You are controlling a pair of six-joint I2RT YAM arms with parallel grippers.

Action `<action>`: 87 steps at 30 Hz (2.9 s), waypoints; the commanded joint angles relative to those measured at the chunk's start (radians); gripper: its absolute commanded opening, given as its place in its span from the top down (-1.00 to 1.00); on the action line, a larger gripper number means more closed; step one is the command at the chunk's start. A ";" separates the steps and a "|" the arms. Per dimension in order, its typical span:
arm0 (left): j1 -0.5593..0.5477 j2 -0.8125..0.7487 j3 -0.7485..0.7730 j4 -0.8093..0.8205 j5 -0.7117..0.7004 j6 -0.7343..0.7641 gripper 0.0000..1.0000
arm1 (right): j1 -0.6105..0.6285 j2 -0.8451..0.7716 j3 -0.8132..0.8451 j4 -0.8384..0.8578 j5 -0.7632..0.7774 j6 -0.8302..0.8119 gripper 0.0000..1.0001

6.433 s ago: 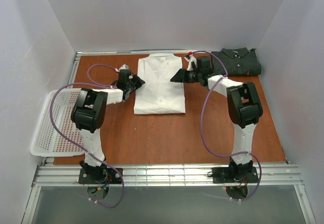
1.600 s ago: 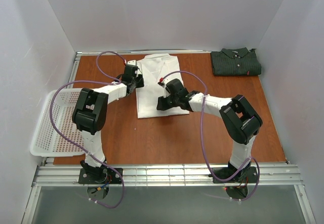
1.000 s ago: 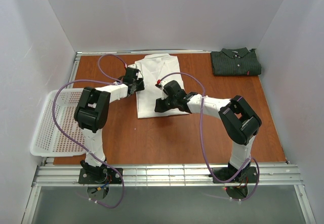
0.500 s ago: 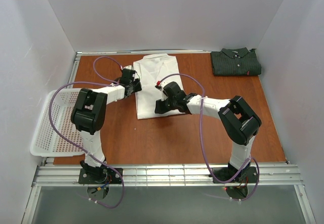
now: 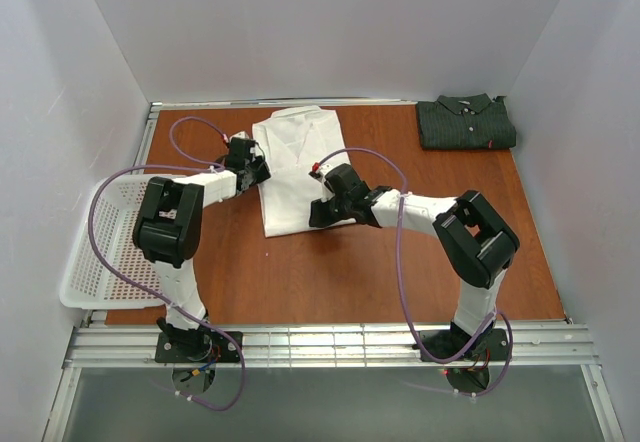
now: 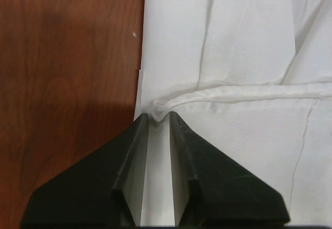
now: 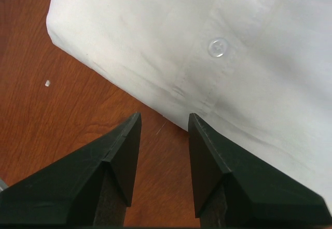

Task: Fold and stack the long sleeve shirts
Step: Fold the shirt

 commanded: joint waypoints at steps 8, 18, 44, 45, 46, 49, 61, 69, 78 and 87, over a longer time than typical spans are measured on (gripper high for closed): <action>0.034 -0.094 -0.036 -0.051 -0.004 -0.034 0.56 | 0.024 -0.060 0.044 0.004 0.001 0.002 0.29; 0.026 -0.123 -0.064 -0.011 0.031 -0.050 0.01 | 0.035 -0.051 0.027 0.009 -0.004 0.008 0.29; -0.006 -0.173 -0.249 -0.079 0.043 -0.236 1.00 | 0.006 -0.173 -0.126 0.013 0.060 0.011 0.29; -0.011 -0.192 -0.284 -0.076 0.069 -0.276 1.00 | -0.008 -0.189 -0.140 0.003 0.065 0.009 0.29; -0.027 -0.210 -0.340 -0.074 0.113 -0.312 1.00 | -0.016 -0.209 -0.174 0.001 0.076 0.016 0.29; -0.110 -0.276 -0.453 -0.062 0.157 -0.483 1.00 | -0.060 -0.296 -0.250 0.001 0.086 0.029 0.28; -0.613 -0.434 -0.693 0.326 0.144 -1.070 0.09 | -0.347 -0.635 -0.458 -0.057 0.016 0.036 0.16; -0.647 -0.641 -0.567 -0.060 0.013 -0.796 -0.13 | -0.245 -0.654 -0.472 -0.091 -0.090 -0.003 0.21; -0.335 -0.585 -0.350 -0.189 -0.040 -0.381 0.03 | -0.056 -0.443 -0.412 0.004 -0.065 0.031 0.50; -0.209 -0.245 -0.144 -0.160 0.003 -0.300 0.04 | 0.051 -0.341 -0.426 0.004 -0.047 0.045 0.58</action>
